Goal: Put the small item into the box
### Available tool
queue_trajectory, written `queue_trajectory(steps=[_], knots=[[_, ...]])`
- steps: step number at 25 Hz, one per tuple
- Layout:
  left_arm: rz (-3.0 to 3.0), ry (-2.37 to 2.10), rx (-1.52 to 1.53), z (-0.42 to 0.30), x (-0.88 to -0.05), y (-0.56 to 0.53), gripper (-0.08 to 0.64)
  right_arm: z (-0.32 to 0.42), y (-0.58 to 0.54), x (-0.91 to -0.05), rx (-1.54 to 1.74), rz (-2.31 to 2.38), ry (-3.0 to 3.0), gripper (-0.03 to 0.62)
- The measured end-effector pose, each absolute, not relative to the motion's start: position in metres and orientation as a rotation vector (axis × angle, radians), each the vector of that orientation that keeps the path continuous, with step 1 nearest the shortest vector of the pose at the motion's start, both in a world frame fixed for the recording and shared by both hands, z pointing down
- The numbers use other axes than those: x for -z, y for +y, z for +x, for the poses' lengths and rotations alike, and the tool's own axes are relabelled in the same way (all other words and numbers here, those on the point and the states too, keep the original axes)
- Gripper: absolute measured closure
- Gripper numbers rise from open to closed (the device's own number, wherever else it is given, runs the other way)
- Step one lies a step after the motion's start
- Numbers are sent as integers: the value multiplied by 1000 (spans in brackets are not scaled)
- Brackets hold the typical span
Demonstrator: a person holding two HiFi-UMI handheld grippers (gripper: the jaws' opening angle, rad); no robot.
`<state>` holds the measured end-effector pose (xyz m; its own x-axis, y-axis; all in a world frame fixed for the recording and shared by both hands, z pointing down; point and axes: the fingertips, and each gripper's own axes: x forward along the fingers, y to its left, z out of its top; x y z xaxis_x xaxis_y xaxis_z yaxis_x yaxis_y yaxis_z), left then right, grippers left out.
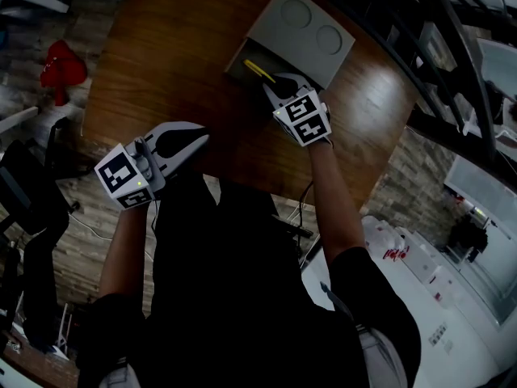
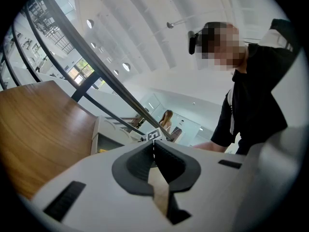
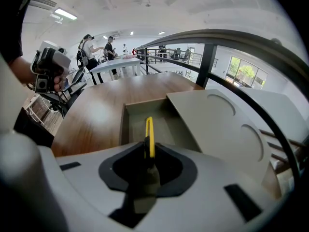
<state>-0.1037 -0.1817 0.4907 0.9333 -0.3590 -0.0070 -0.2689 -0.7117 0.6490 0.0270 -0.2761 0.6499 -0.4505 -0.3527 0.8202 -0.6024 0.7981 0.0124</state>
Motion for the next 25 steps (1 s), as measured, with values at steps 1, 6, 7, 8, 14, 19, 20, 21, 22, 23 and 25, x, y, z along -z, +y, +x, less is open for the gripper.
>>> queue_trajectory(steps=[1, 6, 7, 8, 14, 19, 20, 21, 22, 23, 25], knots=[[2402, -442, 171, -104, -491, -181, 541, 28, -276, -650, -355, 707, -2082, 510], [2406, -437, 165, -104, -491, -182, 541, 28, -277, -649, -354, 717, -2092, 506], [2408, -436, 165, -103, -491, -182, 541, 28, -278, -648, -351, 721, -2095, 505], [2409, -435, 166, -103, -491, -182, 541, 27, -278, -647, -348, 723, -2100, 506], [2423, -442, 173, -105, -485, -187, 541, 26, -285, -626, -326, 759, -2122, 514], [2482, -435, 187, -108, -460, -197, 541, 17, -289, -580, -288, 799, -2165, 563], [2497, -428, 190, -108, -452, -198, 541, 13, -288, -568, -285, 806, -2180, 566], [2508, -420, 193, -109, -444, -199, 541, 9, -286, -555, -284, 813, -2197, 572], [2518, -410, 196, -109, -437, -199, 541, 5, -284, -542, -282, 820, -2216, 575], [2531, -396, 198, -109, -429, -200, 541, 2, -282, -527, -273, 831, -2235, 578], [2576, -363, 203, -106, -414, -210, 541, 0, -288, -496, -246, 873, -2279, 580]])
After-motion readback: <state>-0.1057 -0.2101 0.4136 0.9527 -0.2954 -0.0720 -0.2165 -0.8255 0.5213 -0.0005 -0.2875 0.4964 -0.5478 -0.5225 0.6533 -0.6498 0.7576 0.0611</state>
